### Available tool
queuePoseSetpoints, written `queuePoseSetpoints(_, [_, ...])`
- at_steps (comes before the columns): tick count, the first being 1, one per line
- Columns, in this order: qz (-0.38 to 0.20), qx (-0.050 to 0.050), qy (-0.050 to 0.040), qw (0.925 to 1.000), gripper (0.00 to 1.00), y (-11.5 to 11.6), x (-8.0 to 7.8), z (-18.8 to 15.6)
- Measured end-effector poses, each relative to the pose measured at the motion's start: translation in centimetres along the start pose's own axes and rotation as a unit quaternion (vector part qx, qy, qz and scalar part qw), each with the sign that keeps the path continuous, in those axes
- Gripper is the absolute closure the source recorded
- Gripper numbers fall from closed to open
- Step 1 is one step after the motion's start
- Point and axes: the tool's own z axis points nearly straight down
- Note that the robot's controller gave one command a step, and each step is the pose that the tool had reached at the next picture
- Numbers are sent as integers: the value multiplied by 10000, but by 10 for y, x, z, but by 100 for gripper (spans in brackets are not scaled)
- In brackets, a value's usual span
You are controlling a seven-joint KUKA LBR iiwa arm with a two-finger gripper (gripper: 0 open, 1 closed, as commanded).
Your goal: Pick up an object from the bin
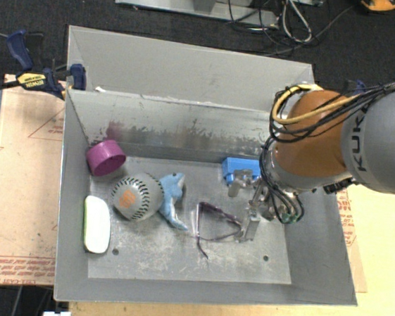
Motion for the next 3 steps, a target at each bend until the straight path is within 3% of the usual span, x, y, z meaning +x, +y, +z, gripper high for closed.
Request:
queuePoseSetpoints(1, [0, 0, 0, 10000, 0, 0, 0, 0])
queuePoseSetpoints(2, [30, -8, -12, 10000, 0, 23, -16, 63])
queuePoseSetpoints(3, [-56, -6, -9, 10000, 100, 40, -1, 35])
